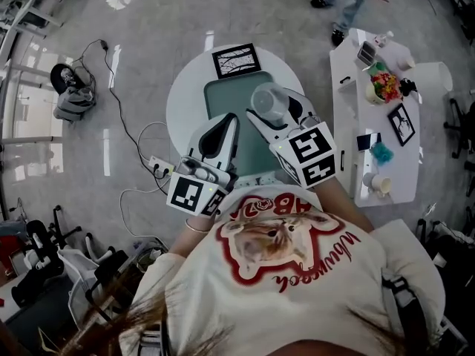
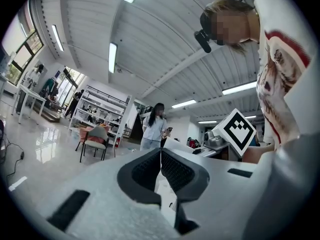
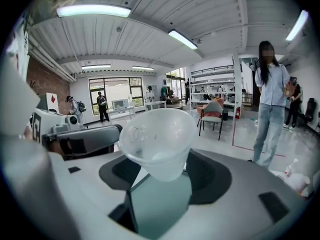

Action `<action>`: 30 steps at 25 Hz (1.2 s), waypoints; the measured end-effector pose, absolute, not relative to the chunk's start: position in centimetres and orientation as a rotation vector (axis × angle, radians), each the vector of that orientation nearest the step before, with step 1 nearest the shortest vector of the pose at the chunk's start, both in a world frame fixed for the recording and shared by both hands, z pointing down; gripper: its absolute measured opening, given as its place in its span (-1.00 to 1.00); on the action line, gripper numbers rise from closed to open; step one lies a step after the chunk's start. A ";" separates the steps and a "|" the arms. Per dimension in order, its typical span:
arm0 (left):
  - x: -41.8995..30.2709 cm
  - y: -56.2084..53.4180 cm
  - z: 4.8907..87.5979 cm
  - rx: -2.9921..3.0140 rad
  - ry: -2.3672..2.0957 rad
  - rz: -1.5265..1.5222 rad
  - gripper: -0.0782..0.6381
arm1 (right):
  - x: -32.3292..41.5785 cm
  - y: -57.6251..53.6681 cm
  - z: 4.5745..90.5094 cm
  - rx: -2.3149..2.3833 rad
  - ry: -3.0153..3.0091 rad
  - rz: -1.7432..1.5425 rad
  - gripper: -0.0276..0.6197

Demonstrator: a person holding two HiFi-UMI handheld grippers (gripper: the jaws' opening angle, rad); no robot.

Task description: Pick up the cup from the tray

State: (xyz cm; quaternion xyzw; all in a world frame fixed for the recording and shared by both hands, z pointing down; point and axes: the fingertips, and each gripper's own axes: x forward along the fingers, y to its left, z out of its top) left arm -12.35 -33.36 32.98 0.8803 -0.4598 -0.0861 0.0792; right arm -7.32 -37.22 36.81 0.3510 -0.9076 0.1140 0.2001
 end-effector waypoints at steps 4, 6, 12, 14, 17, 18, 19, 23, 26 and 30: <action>-12.1 -33.2 32.9 2.626 -1.394 -0.272 -0.74 | -6.9 -37.0 36.3 0.970 -2.561 0.315 -0.01; -12.1 -33.0 32.8 2.620 -1.407 -0.281 -0.74 | -6.9 -36.7 36.1 0.963 -2.581 0.314 -0.01; -11.9 -32.3 32.9 2.596 -1.483 -0.294 -0.74 | -6.4 -35.8 35.2 0.928 -2.647 0.282 -0.01; -11.9 -31.7 33.1 2.576 -1.520 -0.307 -0.74 | -6.0 -35.4 35.3 0.906 -2.656 0.278 -0.01; -11.4 -30.7 33.4 2.551 -1.565 -0.320 -0.74 | -5.2 -34.6 35.3 0.874 -2.672 0.289 -0.01; -11.2 -30.4 33.4 2.550 -1.572 -0.322 -0.74 | -4.9 -34.5 35.2 0.872 -2.684 0.297 -0.01; -11.1 -30.3 33.4 2.552 -1.577 -0.324 -0.74 | -4.7 -34.5 35.0 0.876 -2.695 0.301 -0.01; -10.3 -29.0 33.4 2.544 -1.569 -0.313 -0.74 | -4.1 -33.6 34.8 0.882 -2.717 0.313 -0.01; -9.9 -27.7 33.5 2.558 -1.568 -0.302 -0.74 | -4.0 -32.2 34.5 0.870 -2.727 0.298 -0.01; -9.3 -25.4 33.1 2.590 -1.570 -0.313 -0.74 | -3.4 -29.9 34.0 0.876 -2.734 0.264 -0.01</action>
